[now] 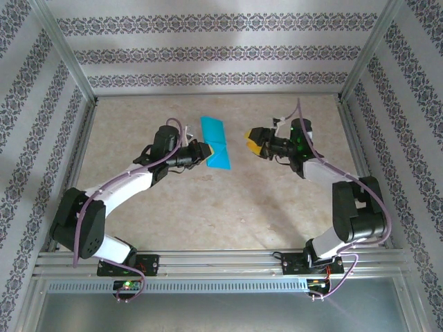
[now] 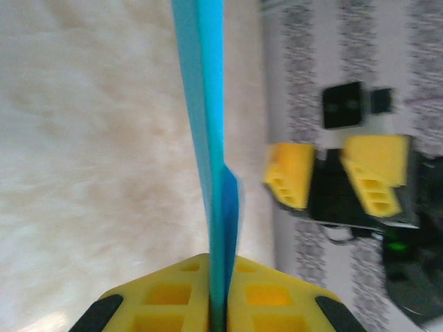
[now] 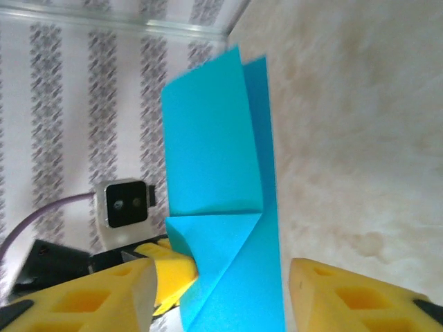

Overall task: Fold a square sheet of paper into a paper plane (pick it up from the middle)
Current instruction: Turn over the paper at the center of the table.

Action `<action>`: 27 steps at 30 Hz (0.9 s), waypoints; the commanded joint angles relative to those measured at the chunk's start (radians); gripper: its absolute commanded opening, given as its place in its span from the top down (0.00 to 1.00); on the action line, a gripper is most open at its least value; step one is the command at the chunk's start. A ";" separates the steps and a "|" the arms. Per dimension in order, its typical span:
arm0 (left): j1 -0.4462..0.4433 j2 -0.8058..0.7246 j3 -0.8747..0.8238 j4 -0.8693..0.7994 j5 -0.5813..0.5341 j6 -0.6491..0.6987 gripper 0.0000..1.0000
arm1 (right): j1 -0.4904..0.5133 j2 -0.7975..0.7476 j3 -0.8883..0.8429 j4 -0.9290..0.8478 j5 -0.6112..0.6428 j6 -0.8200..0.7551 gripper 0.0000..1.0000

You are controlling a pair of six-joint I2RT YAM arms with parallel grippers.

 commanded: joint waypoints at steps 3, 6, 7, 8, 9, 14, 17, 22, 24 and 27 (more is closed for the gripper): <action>-0.048 -0.041 0.181 -0.661 -0.412 0.357 0.90 | -0.019 -0.138 0.020 -0.382 0.232 -0.345 0.35; -0.089 -0.007 0.276 -0.844 -0.598 0.411 0.90 | -0.019 -0.201 0.033 -0.503 0.372 -0.449 0.25; -0.108 0.017 0.313 -0.906 -0.658 0.422 0.90 | -0.019 -0.219 0.040 -0.536 0.408 -0.478 0.22; -0.129 0.045 0.356 -0.963 -0.719 0.428 0.91 | -0.019 -0.238 0.045 -0.564 0.445 -0.502 0.18; -0.148 0.073 0.392 -1.010 -0.773 0.430 0.91 | -0.019 -0.254 0.047 -0.584 0.477 -0.517 0.15; -0.246 0.282 0.603 -1.237 -1.019 0.396 0.91 | -0.020 -0.338 0.040 -0.641 0.605 -0.569 0.02; -0.281 0.419 0.700 -1.319 -1.096 0.358 0.91 | -0.019 -0.377 0.022 -0.653 0.684 -0.578 0.02; -0.318 0.661 0.908 -1.479 -1.120 0.267 0.89 | -0.021 -0.412 0.000 -0.672 0.793 -0.565 0.02; -0.328 0.749 0.983 -1.521 -1.095 0.223 0.88 | -0.022 -0.414 -0.006 -0.672 0.813 -0.557 0.02; -0.340 0.808 1.019 -1.477 -1.004 0.200 0.85 | -0.025 -0.408 -0.008 -0.674 0.836 -0.548 0.02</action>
